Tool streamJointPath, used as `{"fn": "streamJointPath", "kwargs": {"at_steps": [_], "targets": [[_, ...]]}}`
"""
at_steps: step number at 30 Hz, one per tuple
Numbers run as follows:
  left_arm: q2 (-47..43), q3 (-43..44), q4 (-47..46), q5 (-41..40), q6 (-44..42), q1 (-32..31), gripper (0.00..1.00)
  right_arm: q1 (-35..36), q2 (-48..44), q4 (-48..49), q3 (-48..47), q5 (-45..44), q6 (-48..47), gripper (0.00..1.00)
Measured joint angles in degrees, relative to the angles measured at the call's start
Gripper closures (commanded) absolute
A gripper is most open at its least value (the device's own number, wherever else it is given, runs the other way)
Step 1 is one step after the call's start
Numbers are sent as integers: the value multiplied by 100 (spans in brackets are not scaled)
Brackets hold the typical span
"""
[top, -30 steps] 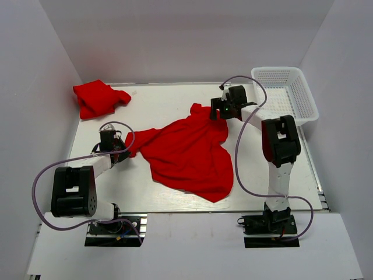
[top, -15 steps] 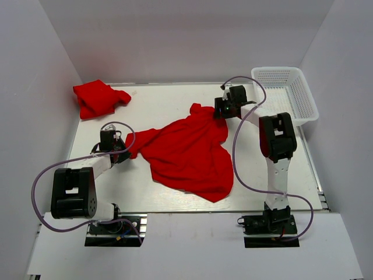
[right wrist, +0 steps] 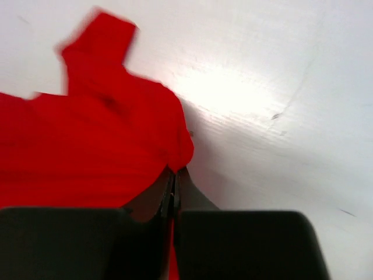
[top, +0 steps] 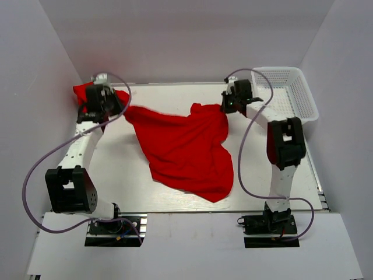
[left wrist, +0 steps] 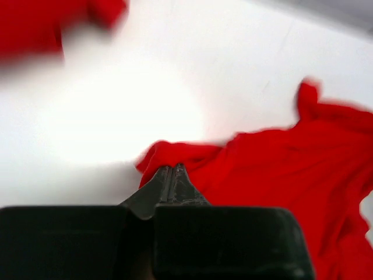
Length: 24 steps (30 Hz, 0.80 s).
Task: Fold and stack the t-shirts
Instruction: Flatten out the tshirt
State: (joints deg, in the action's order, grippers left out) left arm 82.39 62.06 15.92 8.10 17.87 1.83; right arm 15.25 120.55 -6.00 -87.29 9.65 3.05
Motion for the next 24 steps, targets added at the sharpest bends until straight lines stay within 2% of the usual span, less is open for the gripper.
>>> {"fn": "streamJointPath", "kwargs": {"at_steps": [6,10,13,17,20,24], "targets": [[101,2492,527,-234,-673,-7,100,-96,-2004,-131,-129,-179,-282,100],[107,3792,680,-380,-977,-7,100,-127,-3473,4,-413,-273,-509,100],[74,4406,807,-422,-1106,-7,100,-125,-4347,44,-455,-330,-656,100],[-120,4793,964,-420,-1217,-7,100,-120,-5176,-33,-455,-345,-817,100],[-332,5029,1073,-448,-1294,-7,100,-116,-5598,-175,-509,-391,-944,100],[-463,5803,1364,-588,-1390,-13,100,-114,-5781,-610,-1141,-535,-1106,100]]}}
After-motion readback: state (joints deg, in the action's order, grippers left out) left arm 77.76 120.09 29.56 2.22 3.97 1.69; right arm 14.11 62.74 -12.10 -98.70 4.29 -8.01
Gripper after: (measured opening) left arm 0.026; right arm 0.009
